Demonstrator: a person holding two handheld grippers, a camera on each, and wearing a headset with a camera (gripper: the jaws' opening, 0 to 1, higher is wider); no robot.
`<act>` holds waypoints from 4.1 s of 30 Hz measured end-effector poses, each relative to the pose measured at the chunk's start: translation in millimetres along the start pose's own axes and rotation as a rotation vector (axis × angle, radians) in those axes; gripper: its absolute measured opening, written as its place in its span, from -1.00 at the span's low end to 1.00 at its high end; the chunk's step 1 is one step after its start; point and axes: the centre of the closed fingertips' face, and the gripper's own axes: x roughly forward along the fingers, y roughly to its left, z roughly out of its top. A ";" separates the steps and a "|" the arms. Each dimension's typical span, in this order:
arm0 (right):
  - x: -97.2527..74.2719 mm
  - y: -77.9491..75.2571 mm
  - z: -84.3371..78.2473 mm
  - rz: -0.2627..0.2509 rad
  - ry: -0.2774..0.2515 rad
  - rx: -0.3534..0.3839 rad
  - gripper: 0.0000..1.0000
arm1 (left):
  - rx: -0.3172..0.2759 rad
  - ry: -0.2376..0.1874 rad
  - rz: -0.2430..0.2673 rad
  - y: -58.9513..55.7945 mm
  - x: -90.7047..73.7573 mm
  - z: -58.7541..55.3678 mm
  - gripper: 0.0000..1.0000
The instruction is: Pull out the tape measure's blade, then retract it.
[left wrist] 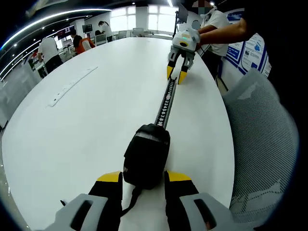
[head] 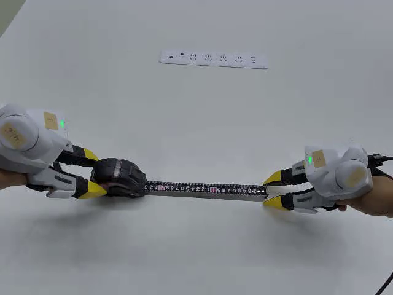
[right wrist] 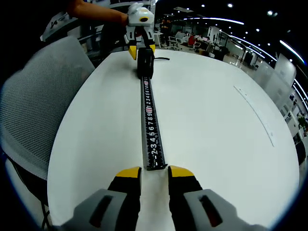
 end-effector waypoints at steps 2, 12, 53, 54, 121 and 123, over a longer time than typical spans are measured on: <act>-1.6 -0.3 -1.8 -0.009 0.000 0.005 -0.55 | -0.015 -0.010 0.012 0.2 -2.3 -1.9 -0.34; -12.6 1.9 -0.5 -0.058 -0.013 0.043 -0.38 | -0.110 -0.098 0.072 -6.4 -10.8 -2.4 -0.08; -44.3 45.7 12.0 -0.274 -0.147 0.317 0.30 | -0.390 -0.378 0.296 -66.0 -32.4 11.0 0.53; -45.0 45.5 13.7 -0.288 -0.156 0.334 0.32 | -0.388 -0.378 0.295 -68.8 -32.4 12.4 0.55; -51.2 67.1 47.7 -0.374 -0.234 0.538 0.93 | -0.609 -0.426 0.521 -65.7 -53.5 40.9 1.00; -54.7 64.5 46.6 -0.372 -0.248 0.528 0.90 | -0.626 -0.427 0.543 -63.0 -54.2 41.3 1.00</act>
